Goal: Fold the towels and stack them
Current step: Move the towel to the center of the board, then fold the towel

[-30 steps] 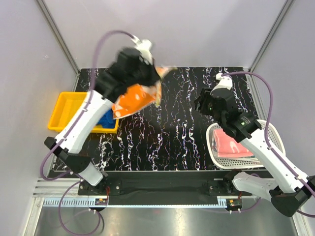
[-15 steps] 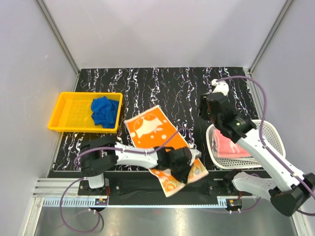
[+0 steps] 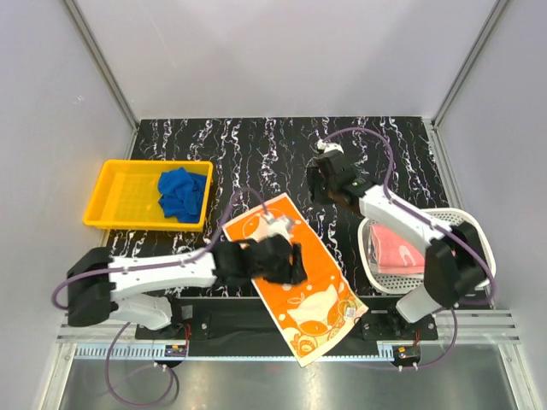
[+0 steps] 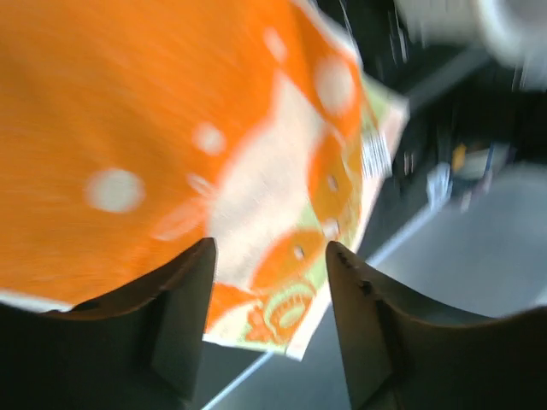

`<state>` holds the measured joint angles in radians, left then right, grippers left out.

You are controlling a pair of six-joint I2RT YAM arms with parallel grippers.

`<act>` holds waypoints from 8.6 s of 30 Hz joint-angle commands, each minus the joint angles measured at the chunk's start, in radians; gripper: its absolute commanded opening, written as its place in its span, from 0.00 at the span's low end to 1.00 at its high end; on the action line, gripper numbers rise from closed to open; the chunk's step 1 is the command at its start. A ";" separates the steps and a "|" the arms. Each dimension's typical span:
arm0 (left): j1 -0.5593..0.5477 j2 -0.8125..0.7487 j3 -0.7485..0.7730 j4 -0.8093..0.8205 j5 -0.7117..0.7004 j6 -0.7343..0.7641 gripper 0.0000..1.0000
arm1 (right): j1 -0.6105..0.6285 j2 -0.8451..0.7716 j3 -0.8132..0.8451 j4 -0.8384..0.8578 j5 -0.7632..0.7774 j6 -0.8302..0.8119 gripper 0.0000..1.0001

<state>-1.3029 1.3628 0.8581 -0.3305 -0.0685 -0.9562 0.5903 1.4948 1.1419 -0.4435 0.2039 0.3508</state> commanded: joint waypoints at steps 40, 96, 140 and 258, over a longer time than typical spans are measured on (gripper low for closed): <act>0.830 0.380 0.154 -0.189 -0.321 -0.108 0.41 | 0.006 0.753 0.542 0.023 -0.172 -0.161 0.51; 1.082 0.842 1.166 -0.050 0.211 0.668 0.00 | -0.221 0.636 0.765 0.215 -0.029 -0.173 0.00; 0.855 -0.053 -0.017 0.033 0.042 0.482 0.03 | 0.006 -0.111 -0.214 0.147 -0.175 0.116 0.00; 0.942 0.516 0.409 -0.076 -0.097 0.573 0.47 | -0.084 0.548 0.285 0.068 -0.061 0.021 0.41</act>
<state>-0.3668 1.8847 1.2240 -0.4484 -0.2008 -0.3988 0.5243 2.0327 1.3972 -0.4007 0.1314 0.3981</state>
